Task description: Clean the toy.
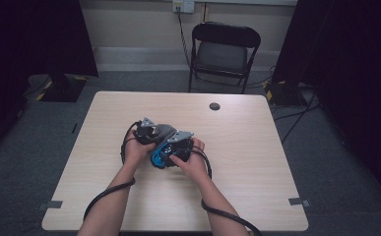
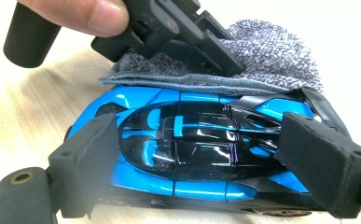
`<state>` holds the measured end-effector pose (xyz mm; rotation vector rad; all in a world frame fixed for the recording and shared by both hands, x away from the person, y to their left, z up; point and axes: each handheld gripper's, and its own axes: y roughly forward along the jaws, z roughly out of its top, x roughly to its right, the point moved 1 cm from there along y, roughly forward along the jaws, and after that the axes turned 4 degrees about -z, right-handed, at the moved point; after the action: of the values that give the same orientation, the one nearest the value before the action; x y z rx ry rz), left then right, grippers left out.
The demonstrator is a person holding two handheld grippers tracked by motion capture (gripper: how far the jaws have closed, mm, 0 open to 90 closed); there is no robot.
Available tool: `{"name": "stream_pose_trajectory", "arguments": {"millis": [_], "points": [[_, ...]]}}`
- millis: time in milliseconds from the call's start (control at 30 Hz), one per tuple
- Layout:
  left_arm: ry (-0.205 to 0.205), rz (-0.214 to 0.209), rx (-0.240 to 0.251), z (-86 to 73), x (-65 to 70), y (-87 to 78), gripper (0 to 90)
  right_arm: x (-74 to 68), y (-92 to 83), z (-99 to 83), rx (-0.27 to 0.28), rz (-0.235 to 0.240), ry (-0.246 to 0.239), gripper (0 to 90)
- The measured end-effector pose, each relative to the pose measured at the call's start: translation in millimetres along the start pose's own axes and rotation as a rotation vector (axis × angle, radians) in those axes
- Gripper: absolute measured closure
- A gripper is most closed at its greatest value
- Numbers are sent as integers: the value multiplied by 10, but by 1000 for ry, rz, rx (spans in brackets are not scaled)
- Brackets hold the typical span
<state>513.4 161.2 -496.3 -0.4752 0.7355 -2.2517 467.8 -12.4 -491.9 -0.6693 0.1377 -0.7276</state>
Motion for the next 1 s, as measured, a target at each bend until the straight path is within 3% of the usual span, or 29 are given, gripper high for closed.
{"name": "stream_pose_trajectory", "arguments": {"millis": [233, 500, 1000], "points": [[1, -5, -1, -52, -5, -68, 752, -4, 1, -2, 2, -1, 1, 122], [32, 1, -24, -104, -1, -158, 753, -10, -1, 4, -4, -3, 2, 121], [19, 1, -10, -262, 22, -336, 755, -17, -1, 3, -1, -2, -2, 121]]}}
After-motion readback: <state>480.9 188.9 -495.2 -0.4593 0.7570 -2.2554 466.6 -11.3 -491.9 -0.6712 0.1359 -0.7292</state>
